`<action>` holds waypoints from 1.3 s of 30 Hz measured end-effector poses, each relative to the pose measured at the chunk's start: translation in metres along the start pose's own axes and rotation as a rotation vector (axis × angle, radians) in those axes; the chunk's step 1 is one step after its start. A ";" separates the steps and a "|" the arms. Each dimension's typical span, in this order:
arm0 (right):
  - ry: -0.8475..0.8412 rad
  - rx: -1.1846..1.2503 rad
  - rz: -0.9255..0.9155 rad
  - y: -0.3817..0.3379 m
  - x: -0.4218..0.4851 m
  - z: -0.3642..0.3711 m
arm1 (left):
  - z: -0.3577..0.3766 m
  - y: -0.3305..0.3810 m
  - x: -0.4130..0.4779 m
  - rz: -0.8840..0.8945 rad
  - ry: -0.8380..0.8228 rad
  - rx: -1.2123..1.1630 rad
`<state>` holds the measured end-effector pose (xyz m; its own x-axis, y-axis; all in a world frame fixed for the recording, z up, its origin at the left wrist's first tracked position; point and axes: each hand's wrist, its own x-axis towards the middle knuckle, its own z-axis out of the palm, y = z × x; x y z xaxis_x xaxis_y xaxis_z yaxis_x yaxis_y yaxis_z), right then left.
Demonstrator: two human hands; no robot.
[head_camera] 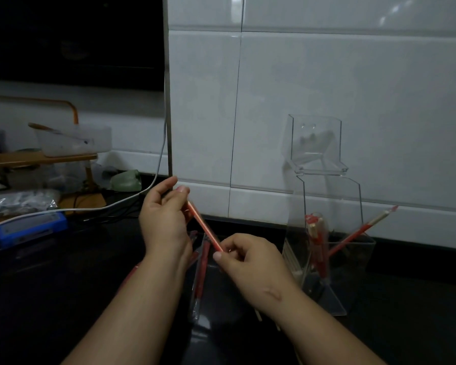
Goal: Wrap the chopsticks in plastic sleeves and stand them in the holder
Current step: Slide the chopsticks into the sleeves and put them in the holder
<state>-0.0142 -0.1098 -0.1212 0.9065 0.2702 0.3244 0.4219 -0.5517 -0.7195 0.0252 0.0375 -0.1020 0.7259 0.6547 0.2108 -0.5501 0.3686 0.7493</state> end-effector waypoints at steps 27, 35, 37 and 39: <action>0.437 -0.079 -0.426 -0.024 -0.012 -0.020 | 0.001 -0.004 0.002 -0.032 -0.009 -0.022; 0.704 0.082 -0.651 -0.041 -0.026 -0.052 | 0.000 -0.006 0.003 -0.058 -0.036 -0.008; 0.754 0.148 -0.629 -0.042 -0.027 -0.061 | 0.000 -0.006 0.002 -0.064 -0.038 -0.001; 0.823 0.192 -0.581 -0.043 -0.025 -0.070 | 0.001 -0.005 0.000 -0.070 -0.050 0.002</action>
<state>-0.0538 -0.1483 -0.0557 0.3228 -0.2098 0.9229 0.8550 -0.3536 -0.3794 0.0281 0.0352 -0.1049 0.7821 0.5939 0.1886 -0.4965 0.4110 0.7645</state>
